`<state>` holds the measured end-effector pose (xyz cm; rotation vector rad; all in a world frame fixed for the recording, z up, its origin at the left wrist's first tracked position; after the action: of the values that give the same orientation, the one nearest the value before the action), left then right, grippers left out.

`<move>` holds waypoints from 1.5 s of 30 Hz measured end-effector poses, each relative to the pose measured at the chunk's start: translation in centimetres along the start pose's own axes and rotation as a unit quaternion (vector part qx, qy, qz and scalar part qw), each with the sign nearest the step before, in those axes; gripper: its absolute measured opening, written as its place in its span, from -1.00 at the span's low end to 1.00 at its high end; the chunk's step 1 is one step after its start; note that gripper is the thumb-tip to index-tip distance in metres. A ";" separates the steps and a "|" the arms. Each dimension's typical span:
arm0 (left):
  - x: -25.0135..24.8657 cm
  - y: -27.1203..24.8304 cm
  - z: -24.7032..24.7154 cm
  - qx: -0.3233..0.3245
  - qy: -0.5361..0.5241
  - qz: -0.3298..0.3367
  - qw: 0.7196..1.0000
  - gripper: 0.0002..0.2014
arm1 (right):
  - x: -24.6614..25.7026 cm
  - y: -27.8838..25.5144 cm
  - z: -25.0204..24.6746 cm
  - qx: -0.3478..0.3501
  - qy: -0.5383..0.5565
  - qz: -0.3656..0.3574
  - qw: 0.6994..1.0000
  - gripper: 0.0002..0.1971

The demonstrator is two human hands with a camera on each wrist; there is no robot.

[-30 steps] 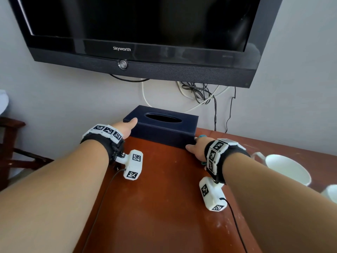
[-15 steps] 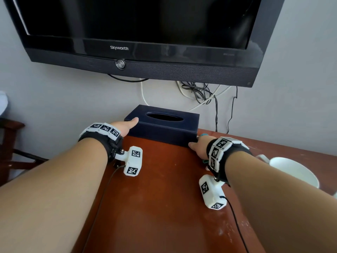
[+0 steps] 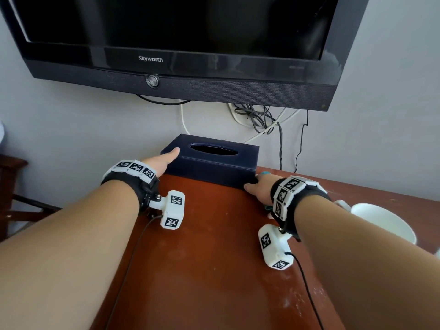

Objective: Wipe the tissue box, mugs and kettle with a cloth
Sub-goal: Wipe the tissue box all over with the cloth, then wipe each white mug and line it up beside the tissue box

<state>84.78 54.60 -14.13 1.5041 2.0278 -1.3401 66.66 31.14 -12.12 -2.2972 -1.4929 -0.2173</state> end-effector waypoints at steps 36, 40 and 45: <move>-5.0 -45.3 7.6 0.337 -0.039 0.426 0.838 -0.83 | -6.2 -37.6 -16.6 -0.278 0.219 -0.072 0.932 -0.74; -5.3 -49.4 9.6 0.326 -0.063 0.460 0.823 -0.82 | -9.5 -40.8 -16.7 -0.302 0.345 -0.055 0.887 -0.71; -4.2 -53.4 13.3 0.347 -0.013 0.493 0.797 -0.78 | -12.6 -42.8 -15.1 -0.296 0.565 -0.012 0.770 -0.60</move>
<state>36.65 40.00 8.68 2.2864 0.3981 -1.5659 23.88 29.68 7.61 -1.7771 -0.7976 -1.9007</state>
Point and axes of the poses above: each hand's wrist, its own y-axis towards the middle knuckle, its own z-axis out of the palm, x = y × z, the point moved 4 cm from there along y, towards the middle knuckle, and after that the axes turned 13 degrees about -z, right-handed, at the moved point
